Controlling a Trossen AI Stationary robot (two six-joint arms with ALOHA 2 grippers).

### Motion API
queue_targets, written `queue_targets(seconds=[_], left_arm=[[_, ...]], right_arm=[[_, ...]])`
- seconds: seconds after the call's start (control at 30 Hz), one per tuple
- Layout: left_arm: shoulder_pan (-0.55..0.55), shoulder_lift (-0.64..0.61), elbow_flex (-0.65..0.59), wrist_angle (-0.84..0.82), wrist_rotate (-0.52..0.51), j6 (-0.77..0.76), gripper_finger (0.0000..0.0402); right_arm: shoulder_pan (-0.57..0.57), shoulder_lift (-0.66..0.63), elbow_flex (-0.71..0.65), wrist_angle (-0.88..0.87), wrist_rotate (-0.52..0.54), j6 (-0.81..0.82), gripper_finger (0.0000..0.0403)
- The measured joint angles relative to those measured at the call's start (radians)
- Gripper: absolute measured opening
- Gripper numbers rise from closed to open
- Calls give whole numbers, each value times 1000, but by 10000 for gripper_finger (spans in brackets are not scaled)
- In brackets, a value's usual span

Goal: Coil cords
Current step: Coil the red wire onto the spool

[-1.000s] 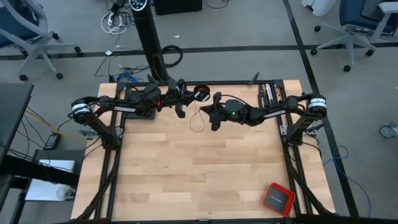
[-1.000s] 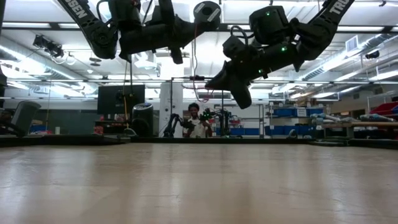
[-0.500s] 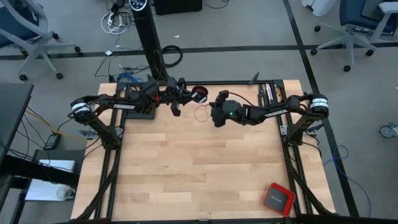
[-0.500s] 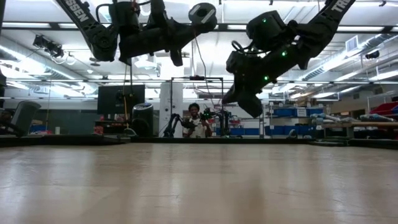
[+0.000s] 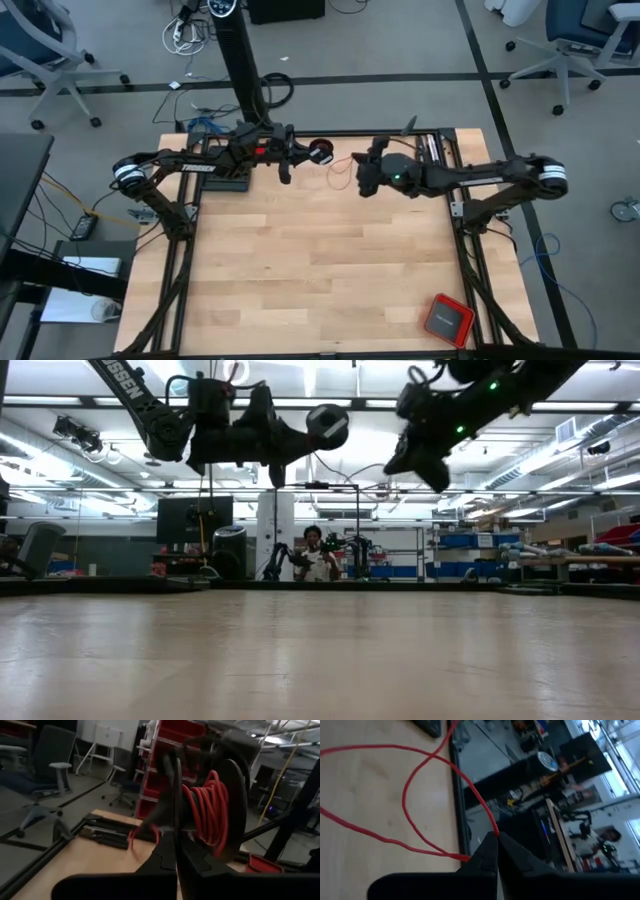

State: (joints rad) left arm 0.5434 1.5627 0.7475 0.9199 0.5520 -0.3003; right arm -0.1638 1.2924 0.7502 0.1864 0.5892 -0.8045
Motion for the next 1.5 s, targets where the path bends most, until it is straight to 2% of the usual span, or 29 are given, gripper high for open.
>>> queue_targets(seconds=[0.13,0.37,0.47,0.6,0.77,0.93,1.07,1.33,1.5], left_arm=[[1,0,0,-37,-9,37,1],[17,0,0,-135,-63,93,0],[22,0,0,-174,-99,113,0],[20,0,0,-230,-185,163,0],[-7,0,15,-303,-279,254,0],[-68,0,87,-486,-449,393,0],[-121,0,125,-549,-608,469,0],[-218,0,128,-541,-915,639,0],[-265,0,128,-442,-1060,683,0]], right_arm=[[0,-95,0,-100,49,30,0],[2,-237,0,-133,152,102,0],[3,-283,0,-118,144,172,0],[3,-315,0,-84,74,254,0],[3,-278,0,43,25,362,0],[3,-185,0,159,-28,411,0],[5,-116,0,270,-66,445,0],[35,-67,0,450,-98,458,0],[29,-59,0,434,-218,624,0]])
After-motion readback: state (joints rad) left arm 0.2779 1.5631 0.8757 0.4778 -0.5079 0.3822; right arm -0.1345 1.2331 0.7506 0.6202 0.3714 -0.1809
